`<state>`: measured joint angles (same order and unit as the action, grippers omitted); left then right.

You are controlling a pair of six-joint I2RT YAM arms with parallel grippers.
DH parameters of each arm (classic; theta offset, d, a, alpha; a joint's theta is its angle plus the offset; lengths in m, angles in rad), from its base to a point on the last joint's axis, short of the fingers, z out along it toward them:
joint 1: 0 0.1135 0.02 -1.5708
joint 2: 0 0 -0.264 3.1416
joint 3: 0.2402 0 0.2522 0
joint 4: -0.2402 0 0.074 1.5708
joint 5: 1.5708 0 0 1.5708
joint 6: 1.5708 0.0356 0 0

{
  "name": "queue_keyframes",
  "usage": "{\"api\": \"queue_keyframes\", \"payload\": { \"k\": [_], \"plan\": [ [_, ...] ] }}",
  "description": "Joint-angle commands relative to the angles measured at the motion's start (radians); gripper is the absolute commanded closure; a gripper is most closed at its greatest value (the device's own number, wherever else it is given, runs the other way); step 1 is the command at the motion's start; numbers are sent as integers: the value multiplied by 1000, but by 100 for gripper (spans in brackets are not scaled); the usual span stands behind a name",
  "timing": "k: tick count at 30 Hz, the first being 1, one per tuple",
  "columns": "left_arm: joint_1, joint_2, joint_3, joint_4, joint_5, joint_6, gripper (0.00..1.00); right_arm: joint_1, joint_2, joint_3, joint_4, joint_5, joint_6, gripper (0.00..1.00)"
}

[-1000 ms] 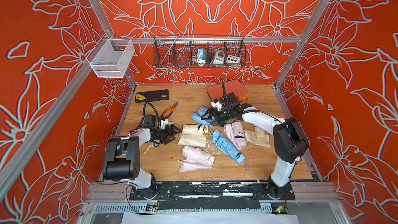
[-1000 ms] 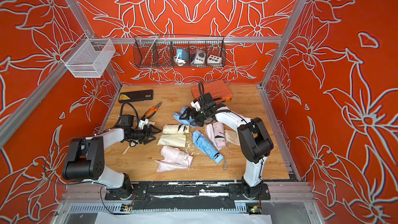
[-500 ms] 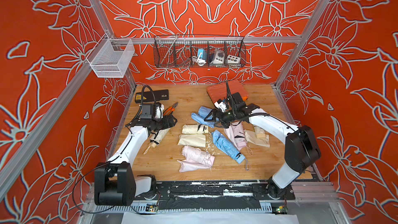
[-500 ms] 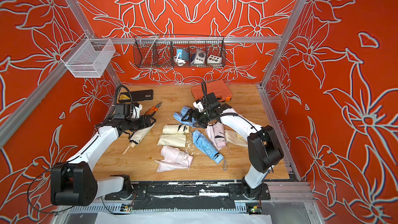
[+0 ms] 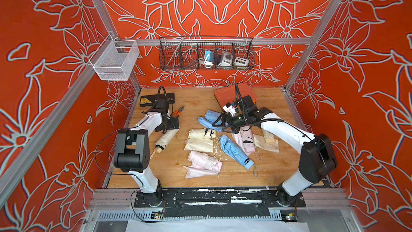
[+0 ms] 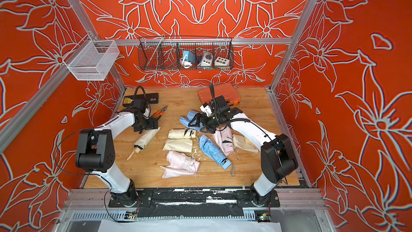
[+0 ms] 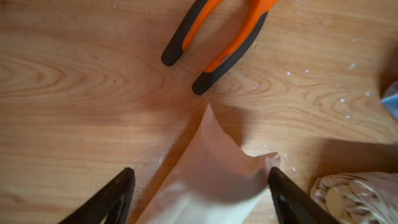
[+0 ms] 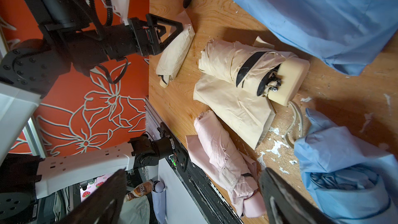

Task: Take umbrellas out of sleeves
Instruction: Pick up the umbrella from the center of the board.

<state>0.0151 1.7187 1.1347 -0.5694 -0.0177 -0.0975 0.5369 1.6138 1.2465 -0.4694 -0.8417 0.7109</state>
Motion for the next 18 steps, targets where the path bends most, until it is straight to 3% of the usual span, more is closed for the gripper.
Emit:
{"api": "queue_keyframes", "payload": {
  "k": [1, 8, 18],
  "plan": [
    [-15, 35, 21, -32, -65, 28, 3, 2, 15, -2, -9, -29, -30, 1],
    [-36, 112, 24, -37, -74, 28, 3, 1, 42, 40, -16, -40, -51, 1],
    [-66, 120, -19, -33, -22, 6, 11, 0, 25, 23, -27, -37, -65, 1]
  ]
}}
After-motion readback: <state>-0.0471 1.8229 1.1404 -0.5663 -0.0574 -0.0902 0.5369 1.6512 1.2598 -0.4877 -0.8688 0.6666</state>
